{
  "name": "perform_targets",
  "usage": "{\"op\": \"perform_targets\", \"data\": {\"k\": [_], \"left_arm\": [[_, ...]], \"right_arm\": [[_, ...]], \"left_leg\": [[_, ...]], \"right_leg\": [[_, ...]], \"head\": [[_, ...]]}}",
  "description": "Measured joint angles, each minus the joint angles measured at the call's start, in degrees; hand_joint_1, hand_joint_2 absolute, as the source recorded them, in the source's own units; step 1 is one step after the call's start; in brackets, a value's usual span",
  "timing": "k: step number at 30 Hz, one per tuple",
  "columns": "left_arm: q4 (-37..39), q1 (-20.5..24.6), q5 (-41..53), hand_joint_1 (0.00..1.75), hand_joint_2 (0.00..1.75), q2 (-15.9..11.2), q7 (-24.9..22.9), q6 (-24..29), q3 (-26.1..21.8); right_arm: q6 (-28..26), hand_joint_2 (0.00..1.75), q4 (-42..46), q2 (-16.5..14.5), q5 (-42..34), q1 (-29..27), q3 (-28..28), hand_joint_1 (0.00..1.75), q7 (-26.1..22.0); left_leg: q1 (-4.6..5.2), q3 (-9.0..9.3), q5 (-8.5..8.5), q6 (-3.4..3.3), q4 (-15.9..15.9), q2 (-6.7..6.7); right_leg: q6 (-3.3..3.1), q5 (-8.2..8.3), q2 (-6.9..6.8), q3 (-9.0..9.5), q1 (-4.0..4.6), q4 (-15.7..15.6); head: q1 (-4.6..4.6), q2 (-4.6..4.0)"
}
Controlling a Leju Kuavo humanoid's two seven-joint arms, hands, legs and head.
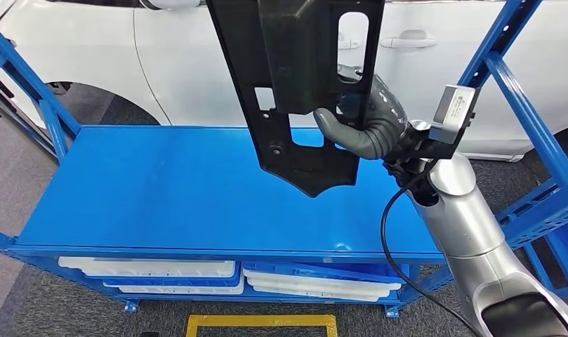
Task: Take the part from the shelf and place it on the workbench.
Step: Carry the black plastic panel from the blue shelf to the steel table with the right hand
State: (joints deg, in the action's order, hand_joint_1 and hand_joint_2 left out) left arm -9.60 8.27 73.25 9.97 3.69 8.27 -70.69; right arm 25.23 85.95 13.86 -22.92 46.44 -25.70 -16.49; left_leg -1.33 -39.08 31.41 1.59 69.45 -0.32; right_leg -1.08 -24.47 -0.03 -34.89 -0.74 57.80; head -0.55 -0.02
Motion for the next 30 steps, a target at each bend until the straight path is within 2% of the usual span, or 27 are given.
{"op": "perform_targets", "data": {"k": [1,2,3,4,5,7,8,11,12,13,15,16,17,18,19,20,22,23,25,26,27,28,30], "left_arm": [[0.0,0.0,0.0,0.0,1.75,0.0,0.0,0.0,0.0],[0.0,-0.1,0.0,0.0,1.75,0.0,0.0,0.2,0.0],[0.0,-0.1,0.0,0.0,1.75,0.0,0.0,0.4,-0.1],[0.0,-0.1,0.0,0.0,1.75,0.0,0.1,0.5,-0.1],[0.0,-0.1,0.0,0.0,1.75,0.0,0.2,0.7,-0.1],[0.0,0.0,-0.1,0.0,1.75,0.0,0.5,0.7,-0.1],[0.0,0.0,-0.2,0.0,1.75,0.0,0.6,0.6,-0.1],[0.0,-0.1,-0.3,0.0,1.75,0.0,0.8,0.6,-0.1],[0.0,-0.1,-0.3,0.0,1.75,0.1,0.8,0.6,-0.1],[0.0,0.0,-0.3,0.0,1.75,0.1,0.8,0.6,-0.1],[0.0,0.0,-0.3,0.0,1.75,0.1,0.8,0.6,-0.1],[0.0,0.0,-0.3,0.0,1.75,0.1,0.8,0.5,-0.1],[0.0,0.0,-0.4,0.0,1.75,0.1,0.8,0.4,-0.1],[0.0,0.0,-0.4,0.0,1.75,0.1,0.8,0.3,-0.1],[0.0,0.0,-0.4,0.0,1.75,0.1,0.8,0.2,-0.1],[0.0,0.0,-0.4,0.0,1.75,0.1,0.8,0.1,-0.2],[0.0,0.0,-0.3,0.0,1.75,0.1,0.9,-0.1,-0.2],[0.0,0.0,-0.3,0.0,1.75,0.1,0.9,-0.1,-0.2],[0.0,0.0,-0.3,0.0,1.75,0.1,1.0,-0.2,-0.2],[0.0,-0.1,-0.3,0.0,1.75,0.2,1.0,-0.3,-0.2],[0.0,-0.2,-0.3,0.0,1.75,0.2,1.0,-0.4,-0.2],[0.0,-0.3,-0.2,0.0,1.75,0.2,1.1,-0.5,-0.2],[0.0,-0.3,-0.2,0.0,1.75,0.1,1.2,-0.8,-0.2]], "right_arm": [[-0.1,1.75,0.0,0.0,0.0,-0.1,-0.1,1.75,0.0],[-0.2,1.75,0.0,0.0,0.2,-0.2,-0.2,1.75,-0.1],[-0.5,1.75,0.0,0.0,0.4,-0.2,-0.3,1.75,-0.2],[-0.8,1.75,0.0,0.0,0.7,-0.3,-0.3,1.75,-0.3],[-1.2,1.75,0.0,0.0,1.1,-0.3,-0.3,1.75,-0.6],[-1.9,1.75,0.0,0.0,1.9,-0.3,-0.3,1.75,-1.2],[-2.1,1.75,0.0,0.0,2.3,-0.4,-0.4,1.75,-1.5],[-2.6,1.75,0.0,0.0,2.9,-0.7,-0.3,1.75,-2.1],[-2.6,1.75,0.0,0.1,3.0,-0.7,-0.3,1.75,-2.2],[-2.7,1.75,0.0,0.1,3.0,-0.7,-0.3,1.75,-2.3],[-2.7,1.75,0.0,0.1,3.1,-0.9,-0.3,1.75,-2.3],[-2.7,1.75,0.0,0.1,3.1,-1.0,-0.3,1.75,-2.3],[-2.7,1.75,0.0,0.2,3.1,-1.1,-0.3,1.75,-2.3],[-2.7,1.75,0.0,0.2,3.1,-1.3,-0.3,1.75,-2.3],[-2.7,1.75,0.0,0.2,3.1,-1.3,-0.2,1.75,-2.3],[-2.8,1.75,0.0,0.3,3.1,-1.3,-0.2,1.75,-2.4],[-2.8,1.75,0.0,0.3,3.1,-1.2,0.0,1.75,-2.4],[-2.9,1.75,0.0,0.3,3.1,-1.2,0.1,1.75,-2.5],[-3.6,1.75,-0.1,0.5,3.2,-1.2,0.3,1.75,-2.7],[-4.1,1.75,-0.1,0.5,3.3,-1.2,0.4,1.75,-2.7],[-4.6,1.75,-0.2,0.5,3.4,-1.2,0.6,1.75,-2.8],[-5.0,1.75,-0.2,0.5,3.4,-1.2,0.7,1.75,-2.8],[-5.8,1.75,-0.3,0.5,3.4,-1.5,0.8,1.75,-2.9]], "left_leg": [[0.0,-1.36,1.27,0.07,3.3,0.0],[0.0,-1.92,1.55,0.08,4.9,0.0],[0.0,-1.46,0.82,0.02,4.4,0.0],[0.01,0.1,-0.78,-0.12,1.7,0.01],[0.02,2.26,-2.51,-0.36,-2.4,0.01],[0.24,5.47,-4.6,-0.87,-8.7,-0.02],[0.39,5.98,-4.87,-1.16,-9.9,-0.06],[0.49,5.56,-5.71,-2.14,-10.3,-0.09],[0.4,5.34,-6.15,-2.54,-10.5,-0.02],[0.28,4.98,-6.65,-2.88,-10.8,0.08],[0.24,3.95,-7.53,-3.27,-10.9,0.21],[0.25,3.3,-7.99,-3.29,-10.8,0.23],[0.26,2.67,-8.45,-3.27,-10.8,0.24],[0.26,2.0,-8.94,-3.21,-10.8,0.24],[0.25,1.42,-9.41,-3.09,-10.8,0.22],[0.25,0.91,-9.85,-2.93,-10.8,0.19],[0.33,0.23,-10.7,-2.41,-10.8,0.13],[0.35,0.12,-11.12,-2.07,-10.9,0.1],[0.34,0.11,-12.12,-1.29,-11.4,0.05],[0.27,0.02,-12.4,-0.93,-11.5,0.01],[0.23,-0.3,-11.88,-0.65,-11.2,0.0],[0.22,-0.91,-10.21,-0.45,-9.9,-0.02],[0.15,-2.76,-4.51,-0.26,-3.8,0.01]], "right_leg": [[-0.06,0.05,-0.02,-0.08,0.11,0.1],[-0.11,0.1,-0.04,-0.17,0.21,0.2],[-0.14,0.14,-0.05,-0.27,0.29,0.3],[-0.13,0.13,-0.04,-0.35,0.34,0.5],[-0.08,0.11,-0.03,-0.44,0.38,0.7],[0.32,0.2,0.03,-0.78,0.61,1.2],[0.65,0.35,0.04,-0.96,0.66,1.2],[1.76,0.6,0.12,-1.37,0.53,1.3],[2.05,-0.36,0.13,-1.73,0.45,2.1],[2.33,-2.29,0.14,-2.53,0.34,4.2],[2.8,-7.35,0.11,-4.82,0.11,11.0],[3.0,-9.28,0.1,-5.81,0.02,14.6],[3.13,-10.0,0.1,-5.99,-0.07,16.6],[3.19,-9.73,0.09,-5.27,-0.13,16.9],[3.16,-8.49,0.08,-3.44,-0.17,14.8],[3.03,-6.99,0.08,-0.69,-0.19,11.0],[2.54,-5.56,0.13,4.45,0.04,3.3],[2.22,-5.44,0.18,5.81,0.23,1.0],[1.47,-5.03,0.25,5.84,0.61,0.0],[1.04,-4.57,0.18,5.6,0.52,-0.3],[0.58,-3.95,0.09,5.23,0.42,-0.5],[0.11,-3.23,-0.01,4.74,0.29,-0.8],[-0.46,-1.95,-0.11,3.45,0.27,-0.9]], "head": [[0.0,0.0],[0.0,0.0],[0.0,0.0],[0.0,0.0],[0.0,0.0],[0.0,0.0],[0.0,0.0],[0.0,0.0],[0.01,0.0],[0.01,0.0],[0.01,0.0],[0.0,0.0],[0.0,0.0],[0.0,0.0],[0.0,0.0],[0.0,0.0],[-0.04,0.0],[-0.04,0.0],[-0.05,0.0],[-0.02,0.0],[-0.02,0.0],[-0.02,0.0],[-0.02,0.0]]}}
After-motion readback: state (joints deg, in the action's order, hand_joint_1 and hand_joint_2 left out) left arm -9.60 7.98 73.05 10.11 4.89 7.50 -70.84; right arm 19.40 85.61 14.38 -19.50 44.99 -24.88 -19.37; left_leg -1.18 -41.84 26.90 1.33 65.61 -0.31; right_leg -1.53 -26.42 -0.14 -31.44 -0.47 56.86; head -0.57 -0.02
